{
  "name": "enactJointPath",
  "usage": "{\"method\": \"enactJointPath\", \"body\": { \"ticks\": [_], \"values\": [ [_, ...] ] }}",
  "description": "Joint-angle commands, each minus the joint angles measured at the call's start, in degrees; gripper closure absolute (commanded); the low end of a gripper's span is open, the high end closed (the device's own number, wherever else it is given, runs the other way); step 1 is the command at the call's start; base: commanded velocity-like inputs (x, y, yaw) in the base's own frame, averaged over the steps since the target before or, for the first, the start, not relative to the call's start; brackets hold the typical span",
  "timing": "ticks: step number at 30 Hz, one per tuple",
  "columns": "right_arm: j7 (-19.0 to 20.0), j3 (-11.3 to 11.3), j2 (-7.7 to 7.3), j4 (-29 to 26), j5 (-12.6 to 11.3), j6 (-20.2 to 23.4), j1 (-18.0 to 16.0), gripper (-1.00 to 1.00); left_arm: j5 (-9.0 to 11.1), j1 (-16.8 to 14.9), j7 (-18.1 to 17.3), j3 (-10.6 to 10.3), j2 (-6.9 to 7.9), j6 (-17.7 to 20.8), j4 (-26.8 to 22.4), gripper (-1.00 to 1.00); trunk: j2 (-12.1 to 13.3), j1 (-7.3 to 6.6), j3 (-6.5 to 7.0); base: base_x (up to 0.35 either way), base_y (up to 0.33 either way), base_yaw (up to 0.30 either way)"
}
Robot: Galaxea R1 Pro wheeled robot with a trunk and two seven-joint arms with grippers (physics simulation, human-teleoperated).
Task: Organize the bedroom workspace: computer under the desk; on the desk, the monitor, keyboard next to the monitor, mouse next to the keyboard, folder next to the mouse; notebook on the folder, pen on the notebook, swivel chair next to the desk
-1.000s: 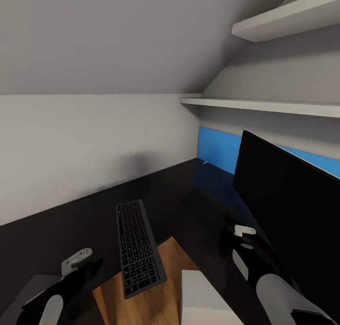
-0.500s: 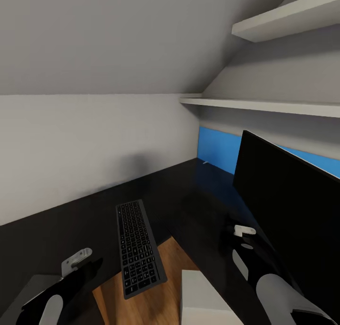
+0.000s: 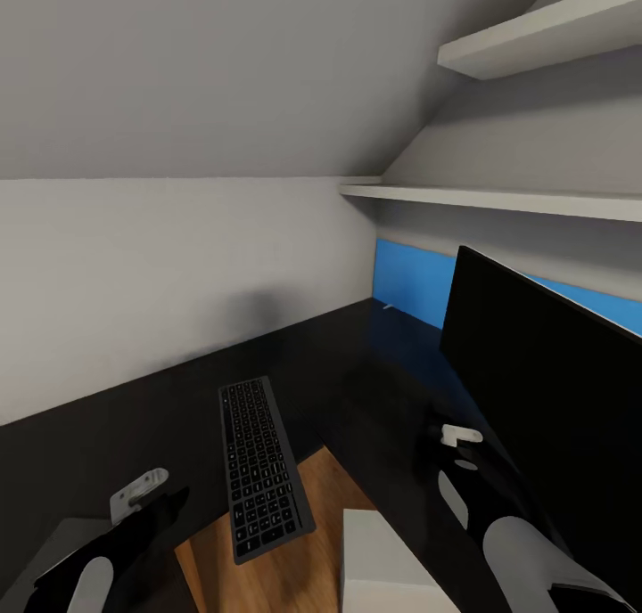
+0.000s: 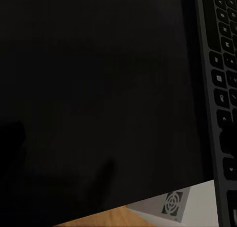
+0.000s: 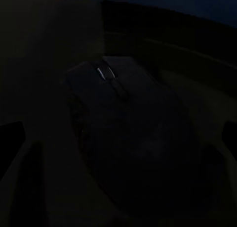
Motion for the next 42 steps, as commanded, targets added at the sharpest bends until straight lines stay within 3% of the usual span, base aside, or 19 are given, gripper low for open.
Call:
{"method": "enactJointPath", "body": {
  "ticks": [1,23,24,42],
  "values": [
    [-0.12,-0.03,0.01,-0.07,-0.23,0.17,-0.02,-1.00,0.65,-0.05,0.43,0.08,-0.02,0.26,-0.07,-1.00,-0.04,0.00,-0.06,0.000,0.000,0.000],
    [-0.14,0.02,0.00,-0.07,-0.23,0.17,-0.02,-1.00,0.72,-0.05,0.43,0.09,0.01,0.26,-0.07,-1.00,-0.04,0.00,-0.06,0.000,0.000,0.000],
    [-0.13,0.01,0.01,-0.07,-0.23,0.17,-0.02,1.00,0.72,-0.05,0.43,0.09,0.01,0.26,-0.07,-1.00,-0.04,0.00,-0.06,0.000,0.000,0.000],
    [-0.08,0.04,-0.06,-0.16,-0.23,0.08,-0.02,1.00,0.72,-0.05,0.43,0.09,0.01,0.26,-0.07,-1.00,-0.04,0.00,-0.06,0.000,0.000,0.000]
  ]
}}
